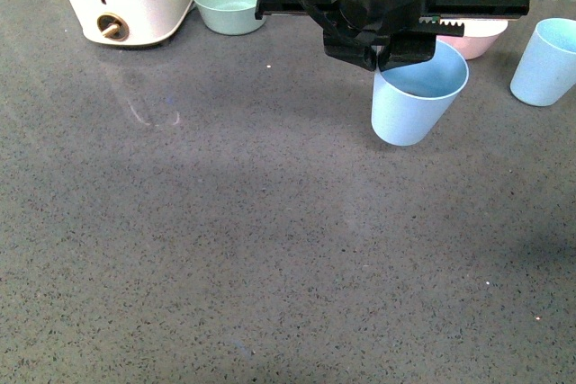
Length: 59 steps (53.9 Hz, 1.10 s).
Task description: Stack blue cups with both arms
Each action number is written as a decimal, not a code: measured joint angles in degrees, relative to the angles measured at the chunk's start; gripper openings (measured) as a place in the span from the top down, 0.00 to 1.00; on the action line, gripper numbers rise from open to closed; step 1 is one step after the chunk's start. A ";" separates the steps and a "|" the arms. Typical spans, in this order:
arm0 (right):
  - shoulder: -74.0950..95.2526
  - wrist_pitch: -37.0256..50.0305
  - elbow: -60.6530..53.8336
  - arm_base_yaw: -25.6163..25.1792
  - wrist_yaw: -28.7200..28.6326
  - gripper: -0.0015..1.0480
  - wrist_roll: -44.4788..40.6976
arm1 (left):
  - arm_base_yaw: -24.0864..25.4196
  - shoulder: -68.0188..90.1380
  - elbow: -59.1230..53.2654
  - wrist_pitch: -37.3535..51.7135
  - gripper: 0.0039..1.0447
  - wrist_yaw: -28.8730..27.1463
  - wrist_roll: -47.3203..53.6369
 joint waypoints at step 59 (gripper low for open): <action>0.00 0.00 0.00 0.00 0.00 0.09 0.00 | 0.42 7.02 5.99 -2.49 0.22 3.04 -1.84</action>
